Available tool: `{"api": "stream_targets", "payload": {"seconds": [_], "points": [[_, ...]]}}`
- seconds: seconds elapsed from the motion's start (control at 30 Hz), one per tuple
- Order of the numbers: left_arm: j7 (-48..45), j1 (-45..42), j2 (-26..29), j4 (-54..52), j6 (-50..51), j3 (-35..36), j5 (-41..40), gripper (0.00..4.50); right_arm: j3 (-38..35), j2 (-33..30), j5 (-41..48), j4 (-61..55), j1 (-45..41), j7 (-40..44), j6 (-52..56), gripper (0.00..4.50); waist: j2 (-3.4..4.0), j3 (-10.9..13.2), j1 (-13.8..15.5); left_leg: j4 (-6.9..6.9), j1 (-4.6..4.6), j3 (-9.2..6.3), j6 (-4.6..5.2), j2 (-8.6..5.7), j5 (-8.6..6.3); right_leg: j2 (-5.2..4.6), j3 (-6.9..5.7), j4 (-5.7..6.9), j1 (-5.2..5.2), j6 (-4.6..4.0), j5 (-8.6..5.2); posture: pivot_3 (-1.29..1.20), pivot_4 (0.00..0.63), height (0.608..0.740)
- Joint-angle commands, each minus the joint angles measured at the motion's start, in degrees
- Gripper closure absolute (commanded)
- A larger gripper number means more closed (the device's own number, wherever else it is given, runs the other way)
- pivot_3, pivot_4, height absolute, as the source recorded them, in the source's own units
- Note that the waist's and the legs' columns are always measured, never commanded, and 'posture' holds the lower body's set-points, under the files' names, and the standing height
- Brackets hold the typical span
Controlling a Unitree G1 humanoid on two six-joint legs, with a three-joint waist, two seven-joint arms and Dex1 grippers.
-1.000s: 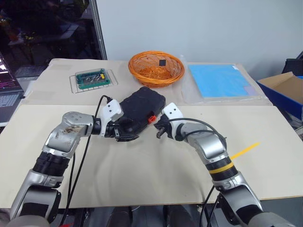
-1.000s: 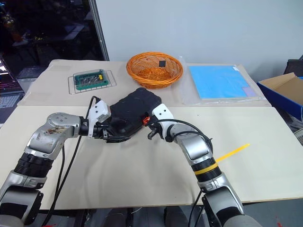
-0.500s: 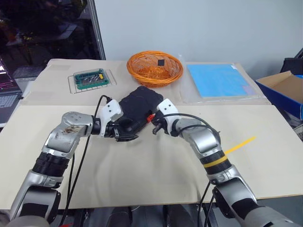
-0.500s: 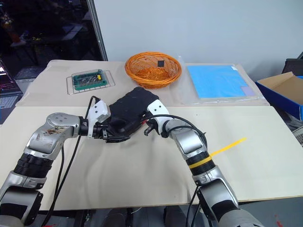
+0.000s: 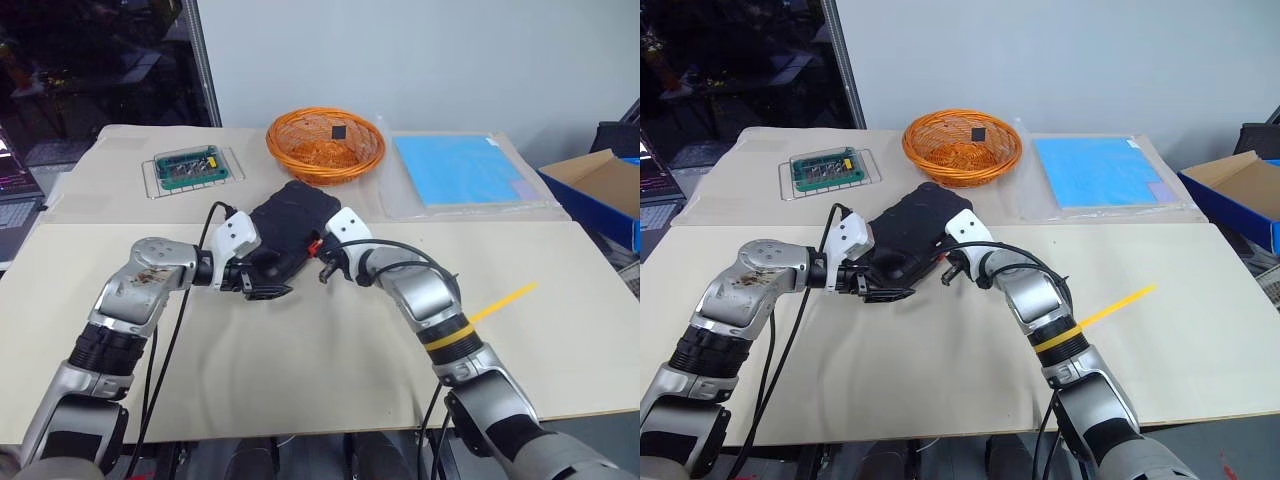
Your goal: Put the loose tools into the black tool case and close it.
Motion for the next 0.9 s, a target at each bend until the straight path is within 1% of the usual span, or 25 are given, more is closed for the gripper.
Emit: {"api": "stream_targets", "payload": {"seconds": [0.03, 0.33, 0.47, 0.53, 0.63, 0.73, 0.9], "points": [[0.6, 1.5, 0.0, 1.8, 1.8, -2.1, 1.9, 0.00, -1.0, 1.0, -0.3, -2.3, -4.4, -0.2, -4.2, 4.46, 0.00, 0.0, -0.1, 0.00, 0.01, 0.00, 0.00, 0.00, 0.00, 0.00, 0.00, 0.00, 0.00, 0.00, 0.00, 0.00, 0.150, 0.740], [1.1, 2.1, 0.1, 1.6, 2.4, -2.3, 1.8, 0.00, -0.8, 2.6, -0.2, 0.1, -6.2, -0.2, -7.6, 4.46, 0.02, 0.0, -0.6, 0.00, 0.03, -0.02, -0.01, 0.04, 0.00, 0.06, 0.02, 0.01, 0.01, -0.02, 0.01, 0.00, 0.150, 0.740], [1.3, 2.6, 0.2, 1.1, 2.7, -2.3, 1.8, 0.00, -0.3, 3.7, -0.6, 3.1, -6.4, -0.2, -10.1, 4.46, 0.02, 0.0, -0.1, 0.00, 0.05, -0.02, -0.01, 0.01, 0.00, 0.01, 0.01, -0.01, 0.07, -0.01, 0.01, 0.00, 0.150, 0.740], [1.5, 2.7, 0.2, 1.1, 2.8, -2.2, 1.7, 0.00, -1.0, 4.0, -0.1, 3.0, -6.2, -0.2, -9.7, 4.46, 0.02, 0.0, 0.2, 0.00, 0.05, 0.02, -0.01, -0.02, 0.00, -0.04, 0.01, -0.01, 0.06, -0.01, 0.01, 0.00, 0.150, 0.740], [1.7, 3.0, 0.3, 0.8, 3.0, -1.9, 1.6, 0.00, -1.7, 2.7, 0.4, 0.2, -5.1, 0.3, -7.8, 4.46, 0.02, 0.0, 0.3, -0.01, 0.05, 0.00, -0.01, -0.01, 0.00, -0.03, 0.00, 0.00, 0.05, -0.01, 0.00, 0.00, 0.150, 0.740], [2.0, 3.2, 0.3, 0.7, 3.0, -1.8, 1.6, 0.00, -2.8, -0.1, 1.8, -7.2, -1.6, 1.5, -2.7, 4.46, 0.02, 0.0, 0.4, -0.01, 0.05, 0.00, -0.01, -0.01, 0.00, -0.03, -0.01, -0.01, 0.07, -0.01, 0.00, 0.00, 0.150, 0.740], [2.2, 3.4, 0.1, 0.8, 3.1, -1.8, 1.7, 0.00, -4.5, -2.0, 4.5, -16.6, 1.9, 2.1, 5.4, 4.46, 0.05, 0.0, 0.4, -0.01, 0.06, 0.01, -0.01, -0.01, 0.00, -0.04, -0.01, 0.00, 0.06, -0.01, 0.01, 0.00, 0.150, 0.740]]}}
